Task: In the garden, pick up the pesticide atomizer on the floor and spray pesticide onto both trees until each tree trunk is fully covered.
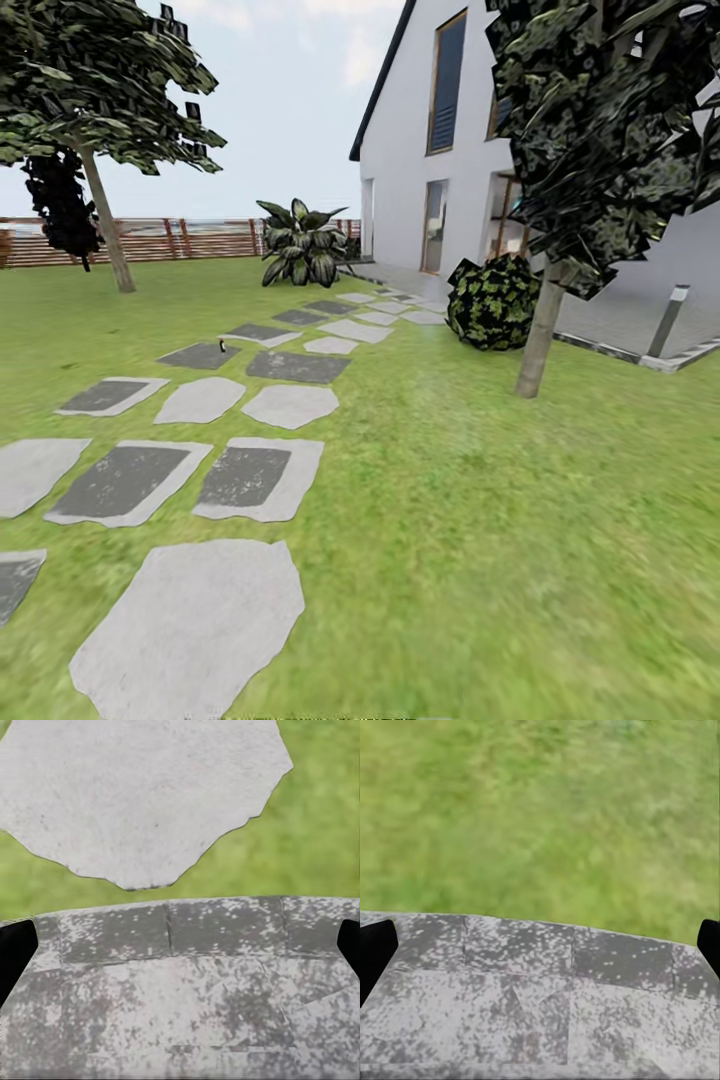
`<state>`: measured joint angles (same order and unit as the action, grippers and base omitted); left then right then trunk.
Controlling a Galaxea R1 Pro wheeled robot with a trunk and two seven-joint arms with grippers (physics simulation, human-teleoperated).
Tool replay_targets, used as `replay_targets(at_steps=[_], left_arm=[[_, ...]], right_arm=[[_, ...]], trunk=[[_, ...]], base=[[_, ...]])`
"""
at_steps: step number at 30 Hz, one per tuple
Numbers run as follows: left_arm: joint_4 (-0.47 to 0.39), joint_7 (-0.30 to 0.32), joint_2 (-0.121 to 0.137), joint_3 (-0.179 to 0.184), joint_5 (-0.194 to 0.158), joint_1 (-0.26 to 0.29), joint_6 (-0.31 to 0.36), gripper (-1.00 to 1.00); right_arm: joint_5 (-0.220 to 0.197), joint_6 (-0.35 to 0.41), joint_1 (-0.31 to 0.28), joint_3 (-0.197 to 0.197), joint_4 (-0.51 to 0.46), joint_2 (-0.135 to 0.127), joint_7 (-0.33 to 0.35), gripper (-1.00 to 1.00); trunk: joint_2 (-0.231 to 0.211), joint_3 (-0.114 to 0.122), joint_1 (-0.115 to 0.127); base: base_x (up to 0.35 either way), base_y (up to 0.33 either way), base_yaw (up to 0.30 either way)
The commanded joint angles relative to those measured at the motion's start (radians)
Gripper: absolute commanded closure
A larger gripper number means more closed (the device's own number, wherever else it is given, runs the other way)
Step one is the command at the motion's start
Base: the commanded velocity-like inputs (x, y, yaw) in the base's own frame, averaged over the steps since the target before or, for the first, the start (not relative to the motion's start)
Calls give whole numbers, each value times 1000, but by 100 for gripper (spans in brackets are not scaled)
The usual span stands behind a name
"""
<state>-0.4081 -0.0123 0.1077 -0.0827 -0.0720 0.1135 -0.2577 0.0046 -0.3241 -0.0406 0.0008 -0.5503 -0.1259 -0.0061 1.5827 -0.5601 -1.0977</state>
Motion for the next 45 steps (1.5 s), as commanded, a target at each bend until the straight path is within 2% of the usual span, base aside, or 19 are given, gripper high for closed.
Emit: replay_targets(at_steps=[1,6,29,45], left_arm=[[0,0,0,0,1,0,0,-100],[0,0,-1,1,1,0,0,-100],[2,0,0,1,1,2,0,-100],[2,0,1,1,1,2,0,-100]], right_arm=[[0,-5,0,0,3,0,0,-100],[0,-28,0,-2,10,-3,0,-100],[0,-30,0,-2,11,-3,0,-100],[0,-30,0,-2,10,-3,0,-100]], trunk=[[7,-5,-4],[42,-27,-23],[203,-131,-111],[315,-207,-173]], base=[[0,0,182],[0,0,176],[0,0,135],[0,0,15]])
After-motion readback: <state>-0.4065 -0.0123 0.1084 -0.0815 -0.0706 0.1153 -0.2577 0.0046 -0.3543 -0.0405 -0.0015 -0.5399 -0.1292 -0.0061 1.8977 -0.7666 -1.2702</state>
